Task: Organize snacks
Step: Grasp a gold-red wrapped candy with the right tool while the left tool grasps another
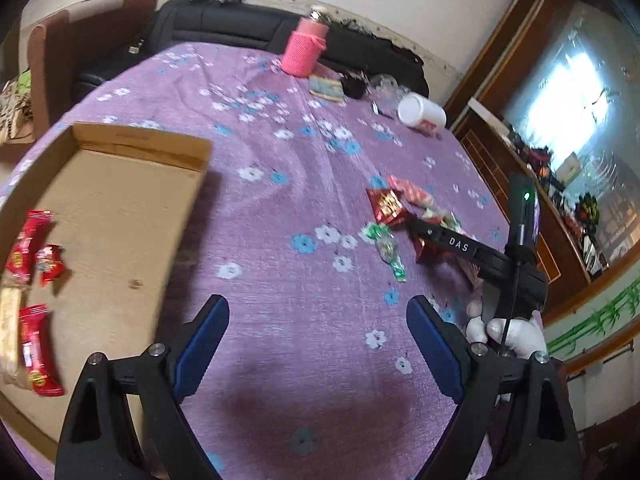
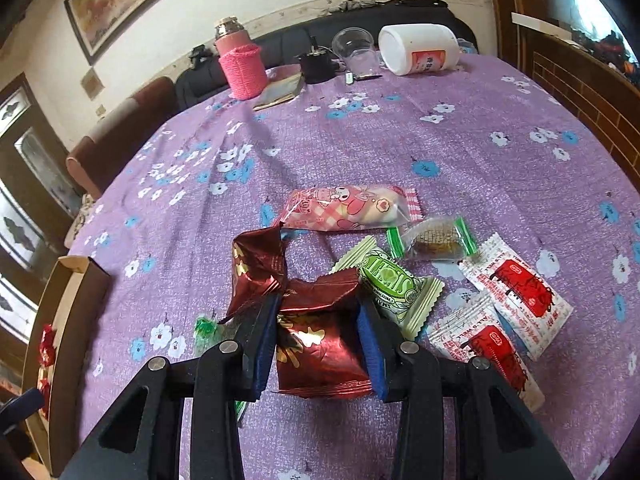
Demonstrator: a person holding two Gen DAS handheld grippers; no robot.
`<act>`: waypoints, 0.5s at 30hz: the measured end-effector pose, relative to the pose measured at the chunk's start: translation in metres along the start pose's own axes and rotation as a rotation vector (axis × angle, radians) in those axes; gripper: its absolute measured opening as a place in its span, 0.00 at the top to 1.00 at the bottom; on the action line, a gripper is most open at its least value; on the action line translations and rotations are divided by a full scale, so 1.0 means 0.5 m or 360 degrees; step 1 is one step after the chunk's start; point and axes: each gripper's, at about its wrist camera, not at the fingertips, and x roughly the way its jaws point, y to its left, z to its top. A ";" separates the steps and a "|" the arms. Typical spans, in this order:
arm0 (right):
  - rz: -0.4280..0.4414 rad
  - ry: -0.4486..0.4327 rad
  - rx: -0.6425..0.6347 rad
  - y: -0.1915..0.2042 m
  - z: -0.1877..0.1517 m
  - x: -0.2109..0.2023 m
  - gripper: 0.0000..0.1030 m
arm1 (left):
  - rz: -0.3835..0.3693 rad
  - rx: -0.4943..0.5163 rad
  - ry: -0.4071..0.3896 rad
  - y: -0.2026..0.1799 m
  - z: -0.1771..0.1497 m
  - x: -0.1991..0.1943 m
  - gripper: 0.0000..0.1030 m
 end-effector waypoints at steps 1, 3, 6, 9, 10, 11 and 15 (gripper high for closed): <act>0.0026 0.0005 -0.0002 0.001 0.000 0.001 0.62 | -0.0003 0.0011 0.0014 -0.010 0.001 0.012 0.13; 0.0109 0.0019 0.0036 -0.004 -0.001 -0.003 0.65 | -0.0003 0.0061 0.0032 -0.038 0.005 0.041 0.13; 0.0195 -0.0017 0.0085 -0.011 0.004 -0.025 0.65 | -0.0011 0.0154 0.0058 -0.084 0.019 0.083 0.18; 0.0260 -0.0074 0.0117 -0.021 0.012 -0.051 0.65 | -0.0011 0.0225 0.0058 -0.131 0.058 0.125 0.22; 0.0275 -0.0088 0.0139 -0.027 0.014 -0.059 0.65 | -0.0023 0.0232 0.0050 -0.143 0.077 0.140 0.22; 0.0280 -0.0093 0.0155 -0.031 0.015 -0.062 0.65 | -0.0035 0.0229 0.0047 -0.152 0.096 0.158 0.22; 0.0280 -0.0115 0.0325 -0.077 0.024 -0.074 0.65 | -0.0035 0.0172 0.0147 -0.169 0.152 0.254 0.22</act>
